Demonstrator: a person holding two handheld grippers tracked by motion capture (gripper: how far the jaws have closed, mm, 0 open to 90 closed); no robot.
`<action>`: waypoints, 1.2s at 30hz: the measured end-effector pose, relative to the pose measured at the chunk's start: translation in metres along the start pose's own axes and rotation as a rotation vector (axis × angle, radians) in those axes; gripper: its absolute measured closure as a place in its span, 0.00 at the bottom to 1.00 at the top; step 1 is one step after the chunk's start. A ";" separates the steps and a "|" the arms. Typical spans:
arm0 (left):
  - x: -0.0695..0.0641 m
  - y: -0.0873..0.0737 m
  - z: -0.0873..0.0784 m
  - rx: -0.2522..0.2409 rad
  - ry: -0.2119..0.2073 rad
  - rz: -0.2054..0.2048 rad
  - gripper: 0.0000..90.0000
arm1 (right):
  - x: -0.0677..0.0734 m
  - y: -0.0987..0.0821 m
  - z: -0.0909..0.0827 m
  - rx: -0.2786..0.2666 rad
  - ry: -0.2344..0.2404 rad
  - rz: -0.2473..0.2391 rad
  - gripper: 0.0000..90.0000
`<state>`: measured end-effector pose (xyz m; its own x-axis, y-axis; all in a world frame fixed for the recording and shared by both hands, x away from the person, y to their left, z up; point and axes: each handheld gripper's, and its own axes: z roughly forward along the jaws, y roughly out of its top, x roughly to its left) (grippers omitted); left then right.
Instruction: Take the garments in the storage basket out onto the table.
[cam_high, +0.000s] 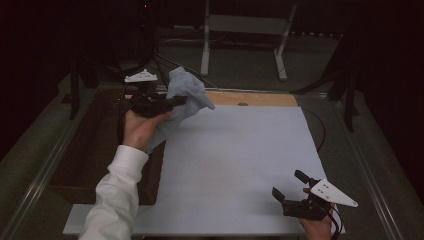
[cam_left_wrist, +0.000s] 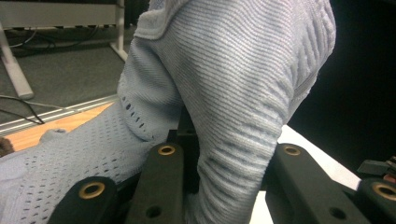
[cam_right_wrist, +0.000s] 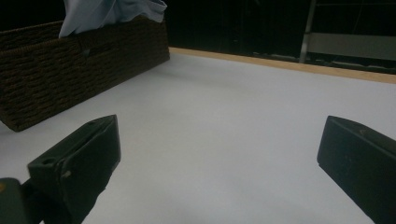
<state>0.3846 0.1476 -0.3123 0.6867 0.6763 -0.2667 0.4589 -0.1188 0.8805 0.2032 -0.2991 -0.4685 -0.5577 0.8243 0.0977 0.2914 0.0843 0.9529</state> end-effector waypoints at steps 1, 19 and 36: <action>-0.001 0.000 0.001 0.001 -0.002 0.000 0.83 | 0.000 0.000 0.000 0.000 0.000 0.000 0.00; -0.010 0.002 0.018 -0.012 -0.061 -0.010 0.83 | 0.000 0.000 0.000 -0.001 0.001 0.003 0.00; -0.019 -0.001 0.032 -0.004 -0.106 -0.014 0.83 | -0.001 0.000 -0.002 -0.005 0.001 0.002 0.00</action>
<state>0.3891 0.1120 -0.3204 0.7364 0.5968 -0.3185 0.4667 -0.1073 0.8779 0.2025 -0.3005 -0.4677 -0.5576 0.8241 0.0998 0.2889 0.0800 0.9540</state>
